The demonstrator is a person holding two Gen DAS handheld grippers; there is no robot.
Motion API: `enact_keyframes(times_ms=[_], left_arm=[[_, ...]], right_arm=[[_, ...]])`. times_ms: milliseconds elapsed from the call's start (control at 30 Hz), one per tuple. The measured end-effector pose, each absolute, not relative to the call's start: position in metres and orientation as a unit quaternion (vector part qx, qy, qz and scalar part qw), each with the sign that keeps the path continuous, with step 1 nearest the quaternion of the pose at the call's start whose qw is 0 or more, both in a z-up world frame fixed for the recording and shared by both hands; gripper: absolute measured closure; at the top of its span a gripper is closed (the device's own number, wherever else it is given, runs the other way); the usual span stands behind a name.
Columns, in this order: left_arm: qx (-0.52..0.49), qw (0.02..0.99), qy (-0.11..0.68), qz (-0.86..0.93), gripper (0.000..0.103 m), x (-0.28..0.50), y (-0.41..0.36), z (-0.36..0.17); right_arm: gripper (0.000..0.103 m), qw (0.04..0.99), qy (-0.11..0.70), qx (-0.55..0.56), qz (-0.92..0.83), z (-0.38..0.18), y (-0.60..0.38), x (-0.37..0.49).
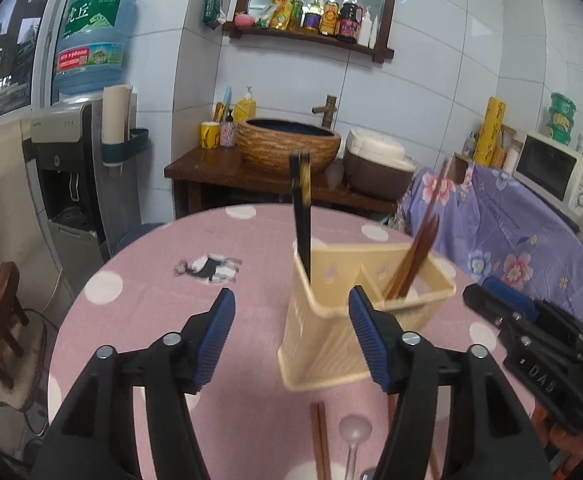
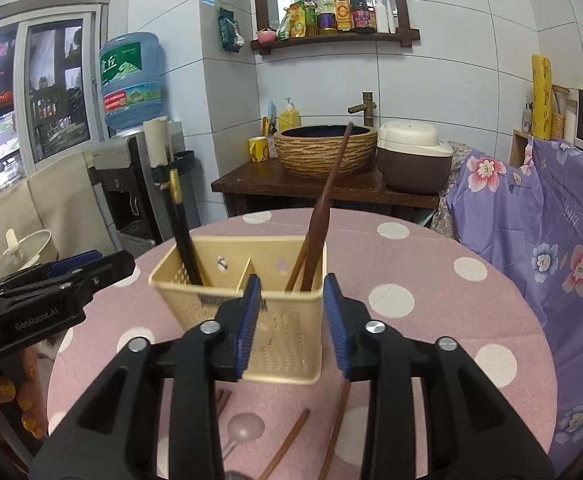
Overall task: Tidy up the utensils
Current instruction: 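Withdraw both open tools back over the remaining utensils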
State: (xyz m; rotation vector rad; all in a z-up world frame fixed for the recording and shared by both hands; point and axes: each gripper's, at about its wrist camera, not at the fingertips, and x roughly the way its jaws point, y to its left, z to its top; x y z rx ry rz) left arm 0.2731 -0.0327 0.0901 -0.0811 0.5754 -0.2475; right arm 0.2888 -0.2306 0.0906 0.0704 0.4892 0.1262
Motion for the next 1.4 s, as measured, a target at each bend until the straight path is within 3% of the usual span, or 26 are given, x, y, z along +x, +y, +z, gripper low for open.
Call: enact_keyframes(times_ms=[267, 533, 967, 1400], left_arm=[[0.002, 0.933, 0.344, -0.109, 0.043, 0.233, -0.023, 0.029], [0.004, 0.903, 0.406, -0.143, 0.056, 0.218, -0.034, -0.012], [0.043, 0.885, 0.437, -0.152, 0.067, 0.211, -0.056, -0.042], [0.061, 0.885, 0.439, -0.139, 0.067, 0.214, -0.053, -0.042]], right_arm=[[0.069, 0.943, 0.328, 0.058, 0.026, 0.035, -0.258, 0.249], [0.069, 0.923, 0.375, 0.085, 0.005, -0.019, -0.27, 0.212], [0.069, 0.917, 0.385, 0.104, 0.014, -0.029, -0.27, 0.197], [0.069, 0.915, 0.391, 0.097, 0.019, -0.03, -0.264, 0.197]])
